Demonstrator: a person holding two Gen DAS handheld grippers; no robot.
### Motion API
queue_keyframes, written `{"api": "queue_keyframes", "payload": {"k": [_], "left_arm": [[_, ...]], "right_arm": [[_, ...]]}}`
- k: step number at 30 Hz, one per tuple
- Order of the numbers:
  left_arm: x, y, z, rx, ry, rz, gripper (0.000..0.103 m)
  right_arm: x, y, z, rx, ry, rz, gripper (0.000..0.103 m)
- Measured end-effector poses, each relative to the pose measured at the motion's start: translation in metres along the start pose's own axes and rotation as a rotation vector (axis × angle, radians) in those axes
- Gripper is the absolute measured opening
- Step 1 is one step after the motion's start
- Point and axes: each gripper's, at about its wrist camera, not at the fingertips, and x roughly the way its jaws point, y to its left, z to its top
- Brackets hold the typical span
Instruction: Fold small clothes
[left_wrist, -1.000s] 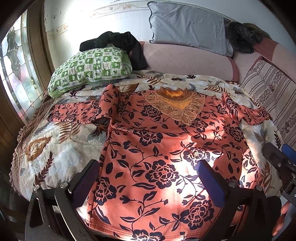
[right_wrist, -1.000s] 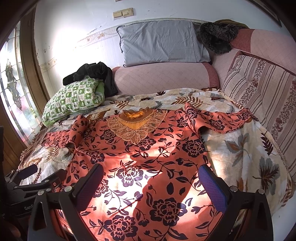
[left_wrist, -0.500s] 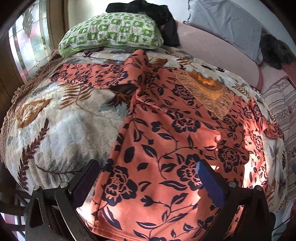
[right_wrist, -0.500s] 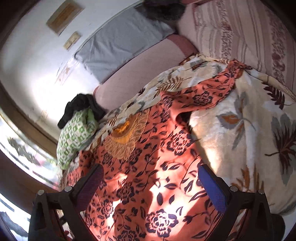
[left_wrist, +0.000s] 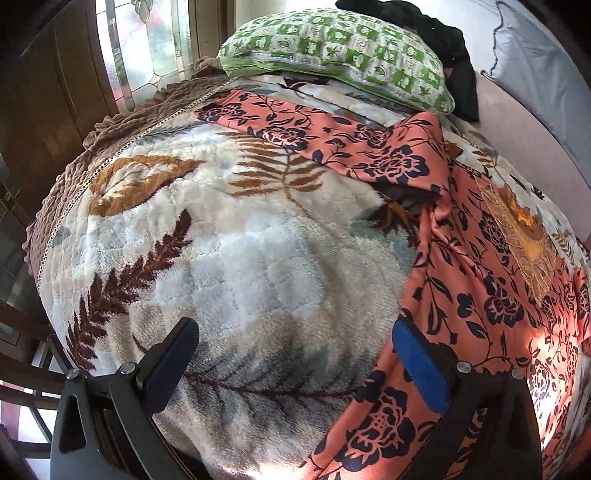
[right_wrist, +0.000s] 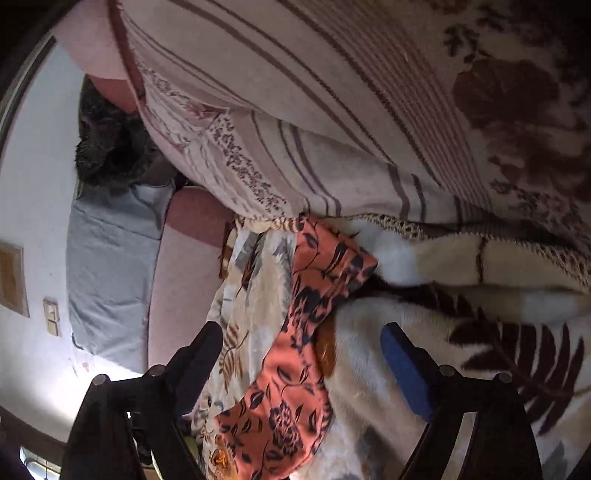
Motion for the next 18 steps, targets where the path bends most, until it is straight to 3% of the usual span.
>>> {"api": "queue_keyframes", "payload": {"k": [4,5,6,9,11,14,18], "left_arm": [[0.009,0.014,0.004,-0.038,0.004,0.017,0.103],[0.011,0.017,0.004,-0.041,0.01,0.022,0.103],[0.012,0.02,0.004,-0.047,0.014,0.029,0.103],[0.011,0.031,0.003,-0.065,0.001,0.022,0.103],[0.01,0.039,0.003,-0.08,-0.017,0.017,0.103],[0.009,0.052,0.005,-0.121,-0.03,-0.017,0.103],[0.003,0.07,0.002,-0.162,-0.058,-0.062,0.103]], "right_arm": [[0.031,0.006,0.021,-0.054,-0.002,-0.078,0.065],[0.04,0.009,0.024,-0.072,0.017,-0.103,0.055],[0.05,0.009,0.026,-0.082,0.035,-0.125,0.033],[0.061,0.037,0.023,-0.168,0.048,-0.168,0.006],[0.055,0.081,0.009,-0.306,0.043,-0.139,0.006],[0.033,0.165,-0.035,-0.504,0.032,-0.019,0.005],[-0.013,0.271,-0.143,-0.718,0.065,0.227,0.005]]}}
